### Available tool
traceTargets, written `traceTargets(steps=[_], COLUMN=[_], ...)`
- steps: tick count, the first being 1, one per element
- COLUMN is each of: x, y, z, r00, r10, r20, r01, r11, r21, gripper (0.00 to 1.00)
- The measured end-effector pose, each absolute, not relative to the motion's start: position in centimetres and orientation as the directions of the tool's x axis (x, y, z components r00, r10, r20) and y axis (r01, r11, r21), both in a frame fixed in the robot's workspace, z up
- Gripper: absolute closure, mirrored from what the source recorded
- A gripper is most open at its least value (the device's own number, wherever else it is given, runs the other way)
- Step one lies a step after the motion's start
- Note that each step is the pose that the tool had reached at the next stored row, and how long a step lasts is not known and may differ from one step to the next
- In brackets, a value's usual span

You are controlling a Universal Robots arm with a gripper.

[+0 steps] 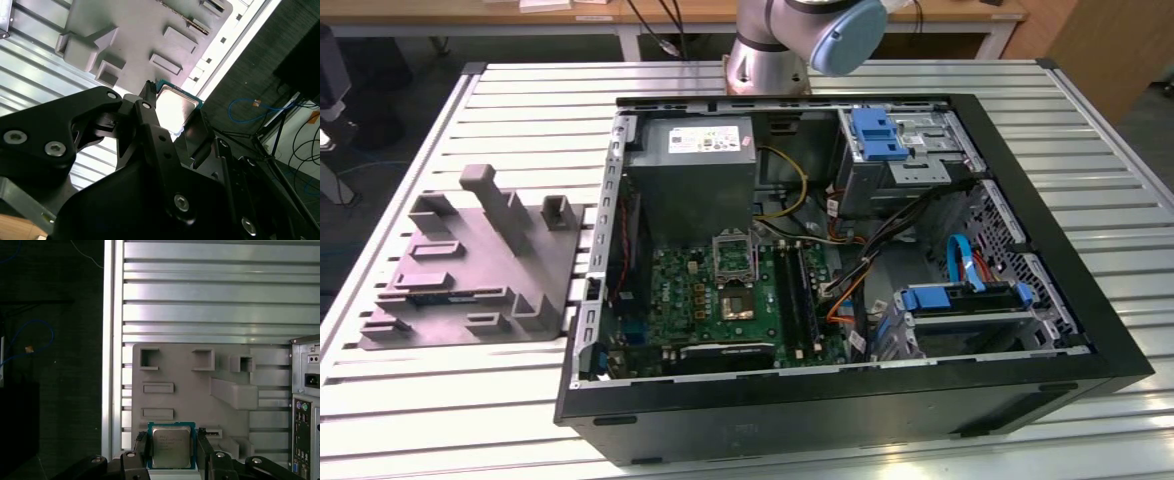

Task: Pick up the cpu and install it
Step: 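Pick up the cpu and move it towards the insertion slot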

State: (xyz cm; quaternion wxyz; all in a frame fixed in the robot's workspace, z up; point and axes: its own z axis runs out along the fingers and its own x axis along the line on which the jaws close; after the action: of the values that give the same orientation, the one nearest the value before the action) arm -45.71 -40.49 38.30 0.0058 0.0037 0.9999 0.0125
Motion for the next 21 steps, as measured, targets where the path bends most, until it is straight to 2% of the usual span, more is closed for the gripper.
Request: traceTargets(steps=[21], x=[-44.4], y=[-40.5], z=[38.3], r00=[-1.0], r10=[0.008], r20=[-0.011], r01=[0.007], r11=[1.0], r21=[0.025], gripper=[0.53])
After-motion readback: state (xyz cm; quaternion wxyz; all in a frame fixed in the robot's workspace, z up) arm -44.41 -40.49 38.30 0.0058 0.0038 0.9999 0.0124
